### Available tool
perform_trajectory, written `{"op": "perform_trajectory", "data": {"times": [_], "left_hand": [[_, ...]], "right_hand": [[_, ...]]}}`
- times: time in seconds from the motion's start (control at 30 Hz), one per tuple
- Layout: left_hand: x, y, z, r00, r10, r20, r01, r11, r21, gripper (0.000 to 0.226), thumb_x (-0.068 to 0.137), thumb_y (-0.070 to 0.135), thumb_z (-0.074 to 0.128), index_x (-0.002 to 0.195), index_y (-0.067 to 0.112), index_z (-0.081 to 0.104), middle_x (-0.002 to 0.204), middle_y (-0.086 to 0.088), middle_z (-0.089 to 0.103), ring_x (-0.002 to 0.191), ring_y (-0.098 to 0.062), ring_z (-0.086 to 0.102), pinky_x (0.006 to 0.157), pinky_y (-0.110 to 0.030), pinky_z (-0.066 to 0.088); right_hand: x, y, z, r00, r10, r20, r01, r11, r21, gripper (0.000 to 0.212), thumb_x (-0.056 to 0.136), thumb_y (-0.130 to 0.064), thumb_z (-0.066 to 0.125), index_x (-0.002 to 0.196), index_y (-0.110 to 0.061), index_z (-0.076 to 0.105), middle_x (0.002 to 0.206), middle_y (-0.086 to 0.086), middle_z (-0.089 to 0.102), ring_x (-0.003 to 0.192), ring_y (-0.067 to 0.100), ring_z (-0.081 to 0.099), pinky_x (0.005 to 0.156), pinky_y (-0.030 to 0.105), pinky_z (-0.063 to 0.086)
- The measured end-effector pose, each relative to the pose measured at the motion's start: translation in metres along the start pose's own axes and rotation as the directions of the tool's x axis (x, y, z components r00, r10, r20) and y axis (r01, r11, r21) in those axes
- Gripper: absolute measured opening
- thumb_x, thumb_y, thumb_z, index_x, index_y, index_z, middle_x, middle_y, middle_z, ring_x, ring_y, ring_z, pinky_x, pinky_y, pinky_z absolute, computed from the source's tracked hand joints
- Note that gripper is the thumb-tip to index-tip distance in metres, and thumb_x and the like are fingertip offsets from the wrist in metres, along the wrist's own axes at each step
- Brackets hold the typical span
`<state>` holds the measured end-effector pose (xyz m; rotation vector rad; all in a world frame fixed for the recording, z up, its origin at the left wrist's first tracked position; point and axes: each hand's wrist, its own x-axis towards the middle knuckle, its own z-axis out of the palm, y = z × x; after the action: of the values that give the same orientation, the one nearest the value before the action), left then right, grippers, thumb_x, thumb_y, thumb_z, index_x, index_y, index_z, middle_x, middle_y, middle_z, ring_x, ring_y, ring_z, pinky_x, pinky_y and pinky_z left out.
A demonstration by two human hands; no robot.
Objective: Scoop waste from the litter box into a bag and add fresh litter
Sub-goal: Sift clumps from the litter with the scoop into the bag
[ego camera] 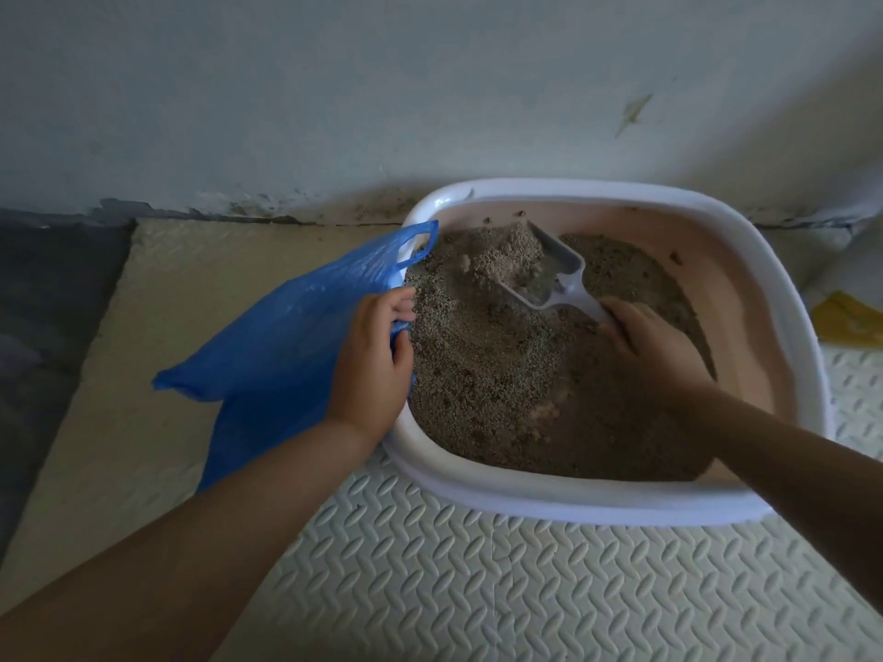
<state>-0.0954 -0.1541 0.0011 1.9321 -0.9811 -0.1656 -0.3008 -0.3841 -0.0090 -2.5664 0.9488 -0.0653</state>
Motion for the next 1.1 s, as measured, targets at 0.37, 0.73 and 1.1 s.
{"op": "perform_trajectory", "data": {"times": [0.37,0.73,1.1], "left_hand": [[0.0,-0.002,0.0,0.999,0.022,0.03,-0.023,0.999,0.041,0.04,0.09,-0.007,0.047,0.124,0.012,0.05,0.114,0.002,0.049,0.108,-0.013,0.055,0.094,-0.033,0.049],[-0.004,-0.001,0.0,0.998,0.024,-0.053,-0.019,0.996,0.084,0.039,0.088,-0.009,0.05,0.124,0.004,0.049,0.116,-0.003,0.048,0.107,-0.002,0.046,0.093,-0.006,0.035],[-0.004,-0.002,0.001,0.997,-0.003,-0.076,0.006,1.0,0.03,0.041,0.089,-0.008,0.049,0.127,0.005,0.048,0.114,0.003,0.046,0.109,-0.008,0.05,0.096,-0.017,0.042]], "right_hand": [[-0.048,0.005,-0.043,0.991,-0.106,-0.086,0.104,0.994,-0.031,0.034,0.094,-0.03,0.048,0.127,-0.027,0.055,0.097,-0.007,0.058,0.084,0.015,0.056,0.07,0.037,0.047],[-0.04,-0.026,-0.06,0.973,-0.074,0.219,0.1,0.989,-0.11,0.025,0.093,-0.029,0.052,0.113,-0.036,0.065,0.072,-0.012,0.063,0.063,0.006,0.056,0.058,0.025,0.042],[0.007,-0.07,0.001,0.981,0.08,0.177,-0.048,0.983,-0.179,0.027,0.095,-0.022,0.043,0.078,-0.014,0.063,0.056,0.0,0.051,0.046,0.015,0.043,0.043,0.022,0.027]]}}
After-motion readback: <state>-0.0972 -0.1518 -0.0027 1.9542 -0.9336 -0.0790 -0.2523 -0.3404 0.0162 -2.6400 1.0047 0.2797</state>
